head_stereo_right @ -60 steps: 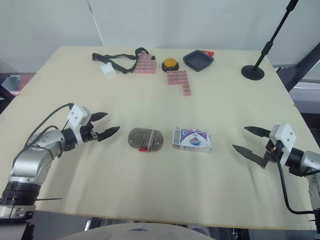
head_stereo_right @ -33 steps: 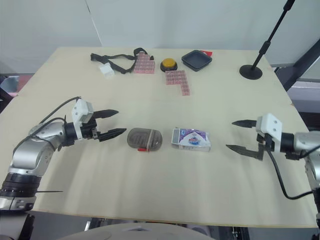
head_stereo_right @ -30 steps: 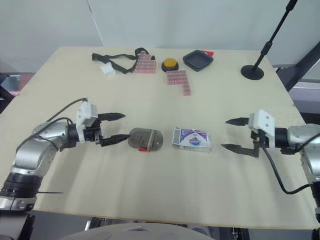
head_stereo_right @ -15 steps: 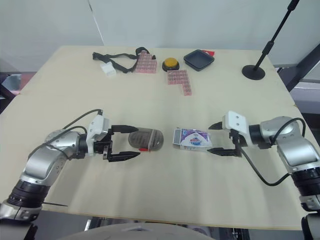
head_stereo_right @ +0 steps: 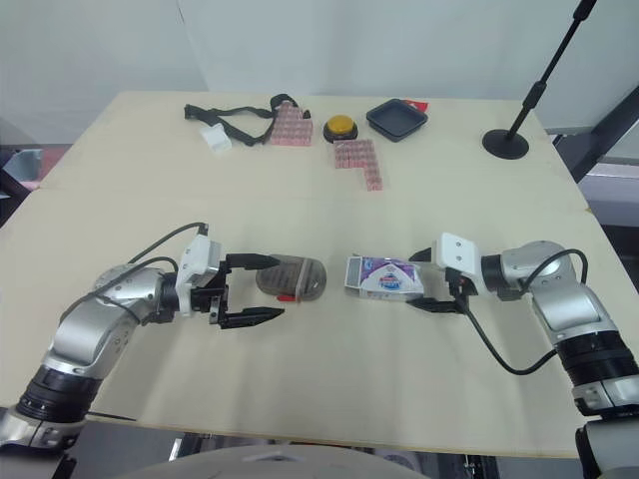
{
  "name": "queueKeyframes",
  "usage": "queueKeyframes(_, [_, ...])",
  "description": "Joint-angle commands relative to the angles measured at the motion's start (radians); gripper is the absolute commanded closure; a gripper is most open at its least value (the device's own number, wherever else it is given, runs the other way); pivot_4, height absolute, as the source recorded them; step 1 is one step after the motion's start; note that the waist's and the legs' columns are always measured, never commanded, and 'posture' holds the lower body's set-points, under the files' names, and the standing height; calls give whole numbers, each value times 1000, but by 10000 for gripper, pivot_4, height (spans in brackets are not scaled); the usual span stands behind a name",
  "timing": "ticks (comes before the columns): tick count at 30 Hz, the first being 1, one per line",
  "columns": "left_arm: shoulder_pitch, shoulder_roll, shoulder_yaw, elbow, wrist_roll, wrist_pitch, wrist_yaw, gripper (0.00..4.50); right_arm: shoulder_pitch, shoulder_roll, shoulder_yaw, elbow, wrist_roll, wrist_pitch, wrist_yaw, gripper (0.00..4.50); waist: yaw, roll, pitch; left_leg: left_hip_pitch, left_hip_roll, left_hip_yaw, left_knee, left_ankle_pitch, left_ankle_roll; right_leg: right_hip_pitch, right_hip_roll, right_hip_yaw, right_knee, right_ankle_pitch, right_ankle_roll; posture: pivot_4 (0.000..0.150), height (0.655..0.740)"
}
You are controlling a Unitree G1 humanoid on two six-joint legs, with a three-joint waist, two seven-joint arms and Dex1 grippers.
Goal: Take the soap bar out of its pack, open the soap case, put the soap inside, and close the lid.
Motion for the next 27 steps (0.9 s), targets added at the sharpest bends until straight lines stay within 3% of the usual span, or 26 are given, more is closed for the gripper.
queueKeyframes(1, [5,3,5,-29,-18,-9,3,640,-16,8,-13,3,2,-44,4,0,0,0,0,0,0,0,0,0,0,0,0,0,0,0,0,1500,7400])
queueKeyframes(24, [32,10,-1,-23,3,-42,3,640,-13,45,-27,3,61,21,18,0,0,0,0,0,0,0,0,0,0,0,0,0,0,0,0,1500,7400])
queueKeyframes(27, [32,11,-1,-24,3,-41,5,0,-12,40,-31,5,64,17,22,7598,0,0,0,0,0,0,0,0,0,0,0,0,0,0,0,1500,7400])
